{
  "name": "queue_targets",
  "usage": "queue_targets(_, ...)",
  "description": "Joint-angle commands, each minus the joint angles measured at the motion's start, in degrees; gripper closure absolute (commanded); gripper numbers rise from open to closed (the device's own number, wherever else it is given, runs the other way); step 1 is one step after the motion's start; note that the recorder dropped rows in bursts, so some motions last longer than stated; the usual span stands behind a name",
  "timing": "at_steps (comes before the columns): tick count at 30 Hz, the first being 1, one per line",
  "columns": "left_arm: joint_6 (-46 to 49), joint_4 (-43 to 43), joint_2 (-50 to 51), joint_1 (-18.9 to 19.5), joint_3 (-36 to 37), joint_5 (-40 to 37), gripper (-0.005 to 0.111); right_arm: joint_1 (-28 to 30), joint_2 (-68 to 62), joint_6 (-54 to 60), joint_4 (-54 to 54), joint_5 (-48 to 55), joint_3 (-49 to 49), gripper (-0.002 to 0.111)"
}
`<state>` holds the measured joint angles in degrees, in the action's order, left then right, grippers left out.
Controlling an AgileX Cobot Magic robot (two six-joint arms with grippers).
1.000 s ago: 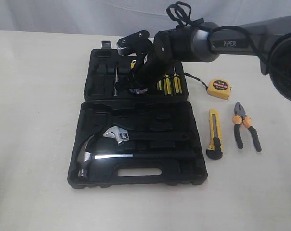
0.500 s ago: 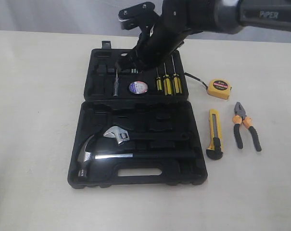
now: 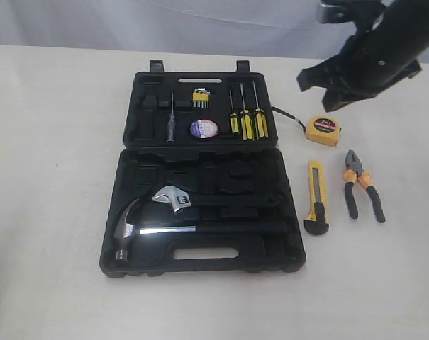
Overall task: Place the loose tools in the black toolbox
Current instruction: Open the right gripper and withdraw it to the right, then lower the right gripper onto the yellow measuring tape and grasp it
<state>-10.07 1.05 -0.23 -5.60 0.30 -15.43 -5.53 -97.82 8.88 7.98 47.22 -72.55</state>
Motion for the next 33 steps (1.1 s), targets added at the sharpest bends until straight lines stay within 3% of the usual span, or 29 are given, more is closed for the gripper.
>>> queue_targets(1,-0.07,-0.23,0.23,-0.33,-0.30,0.04,0.107,2.95,2.84,3.29,-1.00,4.64,2.32,0.109)
queue_targets(8,-0.07,-0.23,0.23,-0.33,-0.30,0.04,0.107,2.95,2.72,12.38,-1.14,3.10,2.09,0.107)
queue_targets(17,-0.07,-0.23,0.23,-0.33,-0.30,0.04,0.107,3.20,0.80,19.14,-7.65,3.89,-5.52,0.063)
queue_targets(21,-0.07,-0.23,0.23,-0.33,-0.30,-0.07,0.107,3.20,-3.88,20.72,-7.65,6.57,-11.53,0.061)
queue_targets(26,-0.07,-0.23,0.23,-0.33,-0.30,-0.07,0.107,3.20,-11.79,18.26,-5.07,8.57,-18.03,0.050)
queue_targets(33,-0.07,-0.23,0.23,-0.33,-0.30,-0.07,0.107,3.20,-19.55,25.31,-5.58,6.53,-19.99,0.049)
